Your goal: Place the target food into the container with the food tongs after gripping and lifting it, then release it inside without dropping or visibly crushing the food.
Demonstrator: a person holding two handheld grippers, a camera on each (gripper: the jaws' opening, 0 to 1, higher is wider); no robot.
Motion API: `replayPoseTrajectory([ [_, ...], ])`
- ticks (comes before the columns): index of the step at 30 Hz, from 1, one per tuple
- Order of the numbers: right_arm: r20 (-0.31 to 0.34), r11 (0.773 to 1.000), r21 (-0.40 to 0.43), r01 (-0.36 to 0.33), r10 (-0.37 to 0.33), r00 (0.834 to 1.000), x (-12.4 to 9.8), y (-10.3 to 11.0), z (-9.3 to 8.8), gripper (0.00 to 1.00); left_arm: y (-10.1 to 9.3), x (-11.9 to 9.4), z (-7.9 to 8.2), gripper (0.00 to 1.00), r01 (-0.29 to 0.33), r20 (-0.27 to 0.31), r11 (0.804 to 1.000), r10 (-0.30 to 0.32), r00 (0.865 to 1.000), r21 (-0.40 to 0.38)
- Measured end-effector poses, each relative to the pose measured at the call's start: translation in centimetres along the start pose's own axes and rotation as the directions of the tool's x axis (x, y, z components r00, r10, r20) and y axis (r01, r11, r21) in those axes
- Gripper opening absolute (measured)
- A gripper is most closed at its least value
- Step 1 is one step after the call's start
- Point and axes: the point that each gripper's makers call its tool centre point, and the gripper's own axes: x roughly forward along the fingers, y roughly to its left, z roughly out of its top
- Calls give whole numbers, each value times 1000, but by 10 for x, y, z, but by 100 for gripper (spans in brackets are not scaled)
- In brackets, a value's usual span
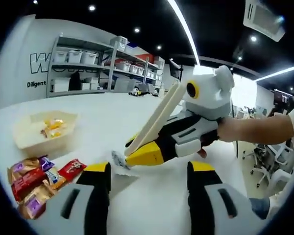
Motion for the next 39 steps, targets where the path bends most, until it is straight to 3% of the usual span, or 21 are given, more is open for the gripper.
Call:
replayPoseTrajectory([
  [18,18,984,143,-107,106,994,-1,11,-2,15,-22,-3,18,65,53,15,998,-54,998,41],
  [24,-4,989,127,-78,79,997,-20,1,-14,15,-43,6,15,63,107,3,992,-107,994,65],
  [27,-17,993,109,-52,54,998,-32,-6,-19,15,-47,9,6,63,120,-28,991,-118,993,54],
  [33,-28,996,90,-18,21,999,-58,-18,-24,15,-48,3,7,63,114,-23,992,-113,993,58],
  [39,-14,997,81,-9,10,1000,-64,-16,-15,15,-34,-14,14,63,62,7,996,-63,998,59],
])
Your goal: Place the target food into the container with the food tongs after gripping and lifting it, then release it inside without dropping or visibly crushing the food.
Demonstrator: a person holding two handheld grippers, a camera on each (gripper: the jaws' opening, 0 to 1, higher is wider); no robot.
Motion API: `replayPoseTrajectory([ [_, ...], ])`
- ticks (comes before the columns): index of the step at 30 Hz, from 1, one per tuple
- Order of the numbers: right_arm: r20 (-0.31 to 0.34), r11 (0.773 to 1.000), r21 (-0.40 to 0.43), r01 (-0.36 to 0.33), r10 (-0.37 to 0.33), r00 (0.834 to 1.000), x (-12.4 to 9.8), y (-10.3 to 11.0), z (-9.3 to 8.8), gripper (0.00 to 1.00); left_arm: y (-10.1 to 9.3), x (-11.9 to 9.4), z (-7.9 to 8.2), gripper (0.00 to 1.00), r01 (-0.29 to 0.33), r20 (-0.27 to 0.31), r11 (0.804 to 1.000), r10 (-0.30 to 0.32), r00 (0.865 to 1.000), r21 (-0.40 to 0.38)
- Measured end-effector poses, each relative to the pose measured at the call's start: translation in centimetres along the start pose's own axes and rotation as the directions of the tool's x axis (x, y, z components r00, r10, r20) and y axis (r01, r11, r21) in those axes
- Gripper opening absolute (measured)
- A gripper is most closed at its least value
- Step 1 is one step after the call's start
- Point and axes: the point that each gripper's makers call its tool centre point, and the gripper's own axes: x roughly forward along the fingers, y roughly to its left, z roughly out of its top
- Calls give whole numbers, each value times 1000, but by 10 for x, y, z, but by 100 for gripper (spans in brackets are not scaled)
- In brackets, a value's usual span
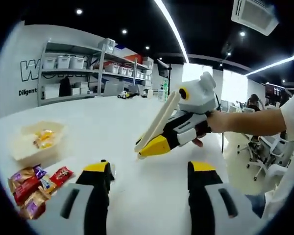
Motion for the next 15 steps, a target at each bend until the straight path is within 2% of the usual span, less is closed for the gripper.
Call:
replayPoseTrajectory([
  [7,28,1000,4,2,-2,1000,2,11,11,15,10,-28,-7,64,-57,4,998,57,998,12],
  [15,35,1000,22,5,-6,999,11,24,24,16,31,-70,-27,67,-161,11,987,161,987,20],
])
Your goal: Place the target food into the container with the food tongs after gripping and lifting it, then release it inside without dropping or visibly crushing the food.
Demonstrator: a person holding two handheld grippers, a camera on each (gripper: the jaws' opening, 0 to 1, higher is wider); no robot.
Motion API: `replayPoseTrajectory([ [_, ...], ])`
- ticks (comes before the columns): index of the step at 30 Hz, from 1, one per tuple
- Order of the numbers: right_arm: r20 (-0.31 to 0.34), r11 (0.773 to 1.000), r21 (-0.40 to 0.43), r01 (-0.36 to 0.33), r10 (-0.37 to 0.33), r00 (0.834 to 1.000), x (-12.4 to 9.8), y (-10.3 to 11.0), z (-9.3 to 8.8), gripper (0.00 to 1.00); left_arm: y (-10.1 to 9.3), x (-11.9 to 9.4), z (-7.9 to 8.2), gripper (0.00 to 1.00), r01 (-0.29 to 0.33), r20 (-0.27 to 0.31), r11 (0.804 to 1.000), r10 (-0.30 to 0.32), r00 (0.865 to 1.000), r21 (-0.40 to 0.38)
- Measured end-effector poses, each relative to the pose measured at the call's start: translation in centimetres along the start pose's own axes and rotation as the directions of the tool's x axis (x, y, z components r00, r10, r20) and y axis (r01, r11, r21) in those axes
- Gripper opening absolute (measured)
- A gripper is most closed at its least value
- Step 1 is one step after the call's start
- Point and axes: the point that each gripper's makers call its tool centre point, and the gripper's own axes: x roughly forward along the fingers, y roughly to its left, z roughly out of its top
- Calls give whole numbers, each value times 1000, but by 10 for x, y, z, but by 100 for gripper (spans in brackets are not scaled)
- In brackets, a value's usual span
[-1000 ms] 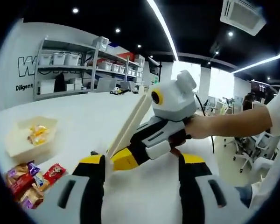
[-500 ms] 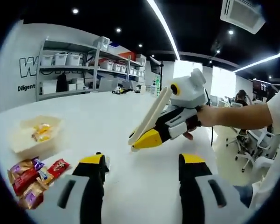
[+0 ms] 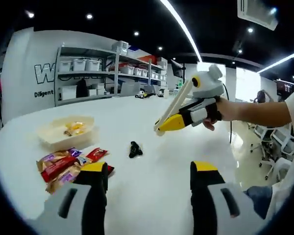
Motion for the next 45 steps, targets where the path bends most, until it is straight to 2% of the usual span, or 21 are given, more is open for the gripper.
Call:
replayPoseTrajectory([
  [7,6,1000,-26,13,-13,1000,18,12,9,16,21,-26,-13,66,-58,5,998,58,998,8],
  [13,2,1000,-13,19,-19,1000,48,19,16,16,35,-43,-20,65,-95,29,995,95,995,7],
  [15,-17,1000,10,24,-24,1000,60,19,12,16,38,-47,-20,65,-91,53,996,91,994,3],
  [17,-43,999,27,24,-23,999,68,19,7,16,34,-50,-21,64,-53,86,998,55,995,-20],
  [18,-50,999,22,30,-28,998,72,18,4,16,35,-51,-21,64,-52,83,998,54,995,-24],
  [20,-61,999,28,33,-32,998,72,17,2,16,32,-53,-11,64,-43,128,999,42,991,0],
  [22,-75,999,34,24,-22,997,70,20,-1,17,31,-51,-22,63,-31,87,998,25,996,62],
  [24,-86,999,29,19,-16,996,66,23,-3,17,35,-50,-25,64,-28,74,999,25,997,32],
  [27,-105,1000,19,13,-11,994,58,26,-7,17,46,-53,-19,64,-45,111,999,45,993,-4],
  [29,-113,1000,21,9,-7,994,52,26,-10,17,50,-54,-23,65,-51,96,996,58,994,-72],
  [31,-115,1000,23,9,-6,993,51,26,-11,17,50,-53,-24,65,-51,92,996,57,994,-70],
  [35,-137,1000,18,25,-23,990,30,21,-21,17,49,-49,-29,65,-45,66,996,49,997,-71],
  [38,-151,999,20,40,-37,988,15,15,-27,17,48,-50,-29,64,-38,69,996,44,997,-76],
  [43,-166,994,-13,113,-113,980,-11,0,-33,17,47,-51,-26,64,-32,87,996,39,995,-79],
  [44,-161,991,-15,130,-131,978,-14,-4,-33,17,48,-52,-26,64,-32,89,996,40,995,-82],
  [45,-124,982,-25,185,-187,974,-19,-13,-26,17,49,-52,-25,64,-33,92,996,41,995,-89],
])
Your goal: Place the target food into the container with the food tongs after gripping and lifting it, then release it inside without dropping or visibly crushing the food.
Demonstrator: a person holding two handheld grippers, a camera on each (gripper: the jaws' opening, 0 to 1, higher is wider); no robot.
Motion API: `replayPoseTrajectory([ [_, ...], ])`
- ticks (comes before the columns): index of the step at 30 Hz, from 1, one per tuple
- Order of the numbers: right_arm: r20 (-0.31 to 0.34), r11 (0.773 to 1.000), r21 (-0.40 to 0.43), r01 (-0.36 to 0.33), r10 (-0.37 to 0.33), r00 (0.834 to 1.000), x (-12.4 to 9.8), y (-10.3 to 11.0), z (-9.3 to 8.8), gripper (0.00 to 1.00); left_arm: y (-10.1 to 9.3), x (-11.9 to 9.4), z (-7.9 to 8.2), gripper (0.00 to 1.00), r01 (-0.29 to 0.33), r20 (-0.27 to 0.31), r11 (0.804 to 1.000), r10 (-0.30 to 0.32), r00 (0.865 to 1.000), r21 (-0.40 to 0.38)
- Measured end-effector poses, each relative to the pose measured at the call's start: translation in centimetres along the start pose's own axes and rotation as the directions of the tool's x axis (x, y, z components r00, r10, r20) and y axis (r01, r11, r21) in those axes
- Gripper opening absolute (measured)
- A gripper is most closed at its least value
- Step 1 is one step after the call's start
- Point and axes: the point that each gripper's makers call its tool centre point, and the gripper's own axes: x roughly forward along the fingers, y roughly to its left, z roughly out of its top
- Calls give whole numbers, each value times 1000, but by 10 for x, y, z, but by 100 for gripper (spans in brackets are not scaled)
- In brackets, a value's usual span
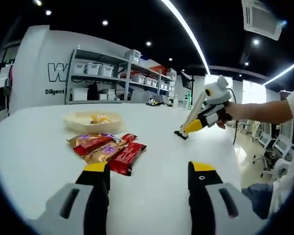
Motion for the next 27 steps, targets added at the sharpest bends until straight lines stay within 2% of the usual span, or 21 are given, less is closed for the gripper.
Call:
replayPoseTrajectory([
  [3,22,996,54,65,-66,998,-5,-13,2,16,0,-1,1,64,-2,6,1000,2,1000,-9],
  [5,14,993,72,97,-98,995,-6,-18,-1,17,0,-1,2,64,0,10,1000,0,1000,-7],
  [8,16,989,98,113,-116,993,-6,-18,-6,17,-2,-2,2,64,3,10,1000,-3,1000,5],
  [10,10,984,87,157,-158,987,-5,-19,-8,17,-2,-1,1,64,7,8,1000,-7,1000,7],
  [13,-3,977,125,173,-174,985,0,-13,-9,17,-2,-2,3,64,7,16,1000,-7,1000,11],
  [15,-9,978,87,190,-190,982,3,-9,-9,17,-2,-2,3,64,6,19,1000,-6,1000,10],
  [16,-6,977,93,191,-191,982,4,-8,-7,17,-2,-2,4,64,6,21,1000,-7,1000,10],
  [19,-6,977,150,152,-153,988,14,-2,-4,17,-2,-3,4,64,8,24,1000,-8,1000,11],
  [21,2,983,143,112,-113,994,21,4,0,17,-4,-4,5,64,12,28,1000,-12,1000,10],
  [24,17,999,27,40,-40,999,33,19,9,17,-4,-4,6,63,5,33,1000,-6,999,23],
  [26,11,1000,-1,22,-22,1000,38,24,12,17,-4,-4,6,63,7,34,1000,-8,999,23],
  [27,8,999,-38,-18,18,1000,44,30,15,16,-4,-4,6,63,6,35,1000,-6,999,20],
])
